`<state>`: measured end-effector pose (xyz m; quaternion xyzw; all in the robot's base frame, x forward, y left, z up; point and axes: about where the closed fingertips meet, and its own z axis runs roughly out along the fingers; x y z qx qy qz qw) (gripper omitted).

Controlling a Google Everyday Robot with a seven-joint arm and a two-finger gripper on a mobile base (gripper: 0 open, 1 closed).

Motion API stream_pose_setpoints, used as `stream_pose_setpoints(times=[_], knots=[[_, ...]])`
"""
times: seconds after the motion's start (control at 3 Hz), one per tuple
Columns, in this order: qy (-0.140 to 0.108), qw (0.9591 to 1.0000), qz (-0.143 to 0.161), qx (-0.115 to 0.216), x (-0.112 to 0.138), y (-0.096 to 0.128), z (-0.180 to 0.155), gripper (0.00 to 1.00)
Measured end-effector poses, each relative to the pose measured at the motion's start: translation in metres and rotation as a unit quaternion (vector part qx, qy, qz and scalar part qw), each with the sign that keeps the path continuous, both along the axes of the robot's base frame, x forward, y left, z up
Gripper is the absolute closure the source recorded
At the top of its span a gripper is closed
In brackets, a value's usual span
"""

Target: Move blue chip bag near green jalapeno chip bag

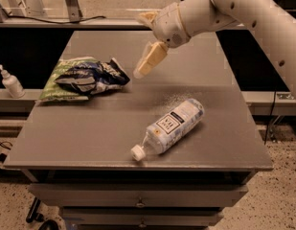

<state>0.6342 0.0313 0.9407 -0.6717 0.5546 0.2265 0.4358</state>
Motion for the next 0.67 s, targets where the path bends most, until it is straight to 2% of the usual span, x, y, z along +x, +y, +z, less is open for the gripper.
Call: stream_pose_setpoints(times=[0.33,0.67], knots=[[-0.008,0.9998,-0.007,-0.019,0.003,-0.057,0.010,0.00],[-0.001,0.9987,-0.030,-0.041,0.009,-0.108,0.015,0.00]])
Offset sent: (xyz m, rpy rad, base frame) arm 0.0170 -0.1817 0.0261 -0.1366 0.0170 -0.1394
